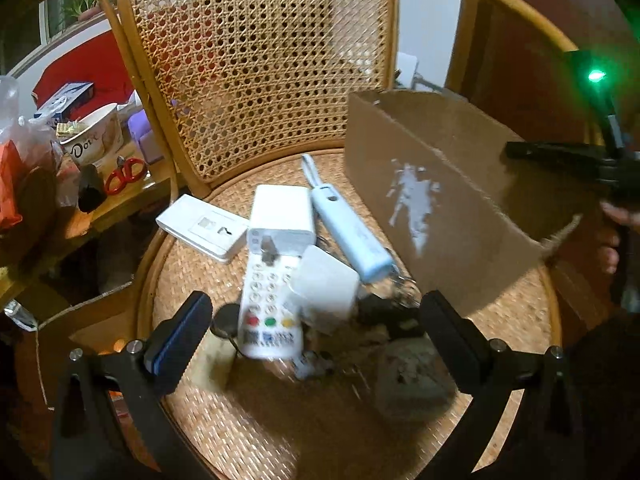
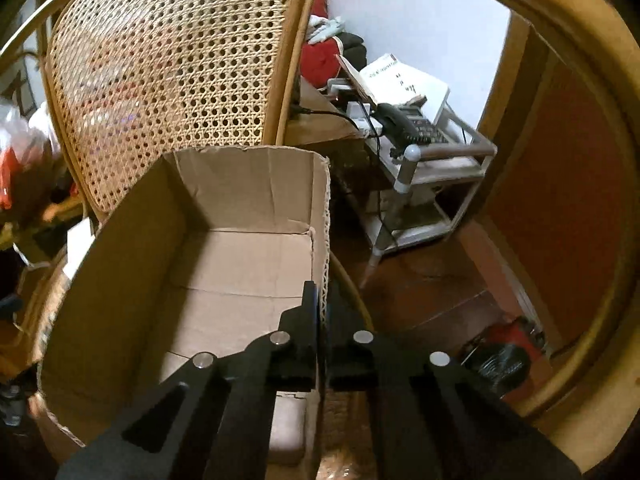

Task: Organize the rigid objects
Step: 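Move the right tool over the cardboard box while the left tool approaches the items, then grasp the cartoon-printed tin with the left gripper, then carry the tin into the cardboard box and open the left gripper, then return the left tool to the items and grasp the white charger, then lower the white charger into the box and open the left gripper, then grasp the flat white power bank with the left gripper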

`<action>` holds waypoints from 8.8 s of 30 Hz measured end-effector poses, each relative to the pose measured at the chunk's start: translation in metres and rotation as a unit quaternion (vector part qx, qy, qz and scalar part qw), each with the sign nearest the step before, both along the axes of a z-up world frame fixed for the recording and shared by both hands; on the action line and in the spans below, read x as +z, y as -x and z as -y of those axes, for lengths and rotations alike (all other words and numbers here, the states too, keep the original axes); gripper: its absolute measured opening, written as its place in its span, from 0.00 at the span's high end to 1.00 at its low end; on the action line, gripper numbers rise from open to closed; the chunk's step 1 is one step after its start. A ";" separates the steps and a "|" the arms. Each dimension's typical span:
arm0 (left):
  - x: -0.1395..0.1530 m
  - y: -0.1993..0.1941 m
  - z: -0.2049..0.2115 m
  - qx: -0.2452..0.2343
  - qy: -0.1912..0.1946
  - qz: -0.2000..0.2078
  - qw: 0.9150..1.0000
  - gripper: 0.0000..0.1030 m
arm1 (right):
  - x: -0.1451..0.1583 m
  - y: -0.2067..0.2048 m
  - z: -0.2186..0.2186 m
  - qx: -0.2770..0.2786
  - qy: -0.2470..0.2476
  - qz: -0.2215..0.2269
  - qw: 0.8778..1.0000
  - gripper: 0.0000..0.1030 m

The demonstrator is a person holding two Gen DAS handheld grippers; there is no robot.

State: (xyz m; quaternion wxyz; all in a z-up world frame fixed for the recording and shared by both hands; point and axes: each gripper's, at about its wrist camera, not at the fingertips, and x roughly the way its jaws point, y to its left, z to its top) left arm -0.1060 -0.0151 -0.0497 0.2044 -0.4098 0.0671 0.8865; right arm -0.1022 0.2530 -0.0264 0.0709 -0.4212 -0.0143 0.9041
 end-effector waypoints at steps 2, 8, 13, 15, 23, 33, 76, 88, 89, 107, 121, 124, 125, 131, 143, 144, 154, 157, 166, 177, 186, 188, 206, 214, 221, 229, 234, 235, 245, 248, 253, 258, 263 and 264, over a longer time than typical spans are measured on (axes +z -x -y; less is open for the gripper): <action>0.002 -0.009 0.000 -0.012 -0.012 -0.001 1.000 0.01 | 0.000 0.001 0.002 0.018 -0.014 -0.002 1.000 0.95; -0.005 -0.038 -0.015 -0.043 -0.008 -0.006 0.999 0.01 | -0.001 0.006 0.004 0.035 -0.038 -0.004 0.999 0.95; -0.024 -0.053 -0.037 -0.063 0.017 0.010 0.998 0.01 | -0.001 0.005 0.005 0.034 -0.038 0.000 0.999 0.94; -0.032 -0.054 -0.044 -0.064 0.034 0.016 0.997 0.01 | -0.001 0.004 0.005 0.033 -0.041 -0.001 0.999 0.94; -0.049 -0.035 -0.049 -0.054 0.053 0.045 0.996 0.44 | -0.002 0.003 0.004 0.033 -0.039 0.000 0.999 0.93; -0.017 -0.019 -0.020 -0.004 0.004 0.029 1.000 0.50 | -0.006 0.002 0.003 0.033 -0.012 0.002 0.999 0.93; 0.030 0.007 -0.145 -0.115 -0.042 -0.003 0.993 0.50 | -0.018 0.001 0.000 0.018 0.033 0.021 0.999 0.93; 0.038 -0.003 -0.143 -0.110 -0.026 -0.035 0.993 0.34 | -0.019 0.000 0.000 0.020 0.037 0.018 0.999 0.93; 0.039 -0.003 -0.142 -0.110 -0.025 -0.038 0.993 0.33 | -0.018 0.000 0.000 0.020 0.037 0.018 0.999 0.93; 0.065 0.009 -0.061 -0.033 -0.061 -0.061 0.996 0.14 | -0.018 0.001 0.002 0.015 0.029 0.017 0.999 0.93; 0.020 0.003 0.023 0.067 0.002 -0.042 0.997 0.05 | -0.019 -0.001 0.002 0.015 0.027 0.018 0.999 0.93; 0.009 -0.003 0.028 0.074 -0.005 -0.038 0.996 0.05 | -0.019 0.000 0.002 0.015 0.028 0.018 0.999 0.93; 0.006 -0.004 0.032 0.075 -0.014 -0.038 0.996 0.05 | -0.019 0.000 0.002 0.015 0.027 0.018 0.999 0.93; -0.008 -0.008 0.050 0.111 -0.054 -0.033 0.992 0.05 | -0.019 -0.001 0.003 0.016 0.027 0.018 0.999 0.93; -0.017 0.032 0.014 0.080 0.022 -0.003 0.997 0.05 | -0.019 -0.001 0.002 0.013 0.026 0.018 0.999 0.93; -0.017 0.036 0.006 0.068 0.043 -0.009 0.997 0.05 | -0.019 -0.001 0.003 0.013 0.026 0.019 0.999 0.93; -0.031 0.104 -0.022 0.050 0.100 0.004 0.994 0.10 | -0.019 -0.001 0.002 0.021 0.019 0.022 0.999 0.93; -0.048 0.120 -0.023 0.039 0.092 0.050 0.994 0.36 | -0.019 -0.002 0.002 0.025 0.015 0.025 0.999 0.93; -0.044 0.123 -0.027 0.014 0.077 0.067 0.995 0.51 | -0.019 -0.001 0.003 0.024 0.013 0.027 0.999 0.93; 0.032 0.110 -0.024 0.006 -0.037 0.017 0.999 0.51 | -0.019 0.000 0.003 0.024 0.012 0.027 0.999 0.93; 0.066 0.076 -0.073 -0.077 -0.085 -0.014 0.993 0.51 | -0.019 -0.001 0.002 0.024 0.014 0.027 0.999 0.93; 0.061 0.072 -0.088 -0.090 -0.074 -0.010 0.993 0.51 | -0.019 -0.001 0.002 0.024 0.013 0.026 0.999 0.93; 0.022 0.060 -0.148 -0.131 -0.001 0.000 0.991 0.56 | -0.023 0.000 0.001 0.026 0.013 0.036 0.999 0.93; 0.017 0.065 -0.150 -0.130 0.006 0.003 0.992 0.56 | -0.024 -0.001 -0.001 0.023 0.019 0.035 0.999 0.93; 0.026 0.060 -0.139 -0.124 -0.001 -0.009 0.992 0.55 | -0.024 0.000 0.000 0.023 0.019 0.035 0.999 0.93; 0.041 0.071 -0.100 -0.083 -0.029 -0.018 0.996 0.51 | -0.025 0.000 0.001 0.023 0.018 0.035 0.999 0.93; 0.050 0.086 -0.060 -0.028 -0.036 -0.026 0.999 0.44 | -0.024 0.000 0.001 0.023 0.018 0.035 0.999 0.93; 0.050 0.090 -0.051 -0.015 -0.035 -0.027 0.999 0.43 | -0.025 0.000 0.001 0.023 0.018 0.035 0.999 0.93; 0.011 0.133 0.040 0.154 -0.034 0.034 0.987 0.25 | -0.024 0.000 0.000 0.022 0.019 0.035 0.999 0.93; -0.013 0.149 0.053 0.195 -0.001 0.070 0.978 0.25 | -0.024 0.000 0.001 0.022 0.018 0.035 0.999 0.93; -0.047 0.163 0.060 0.229 0.000 0.117 0.966 0.25 | -0.024 0.000 0.001 0.023 0.018 0.035 0.999 0.93; -0.062 0.173 0.062 0.266 0.033 0.134 0.954 0.25 | -0.024 0.000 0.001 0.022 0.018 0.035 0.999 0.93; -0.075 0.181 0.060 0.276 0.034 0.150 0.949 0.25 | -0.024 0.000 0.001 0.023 0.018 0.035 0.999 0.93; -0.074 0.181 0.058 0.277 0.033 0.147 0.949 0.22 | -0.024 0.000 0.001 0.023 0.018 0.035 0.999 0.93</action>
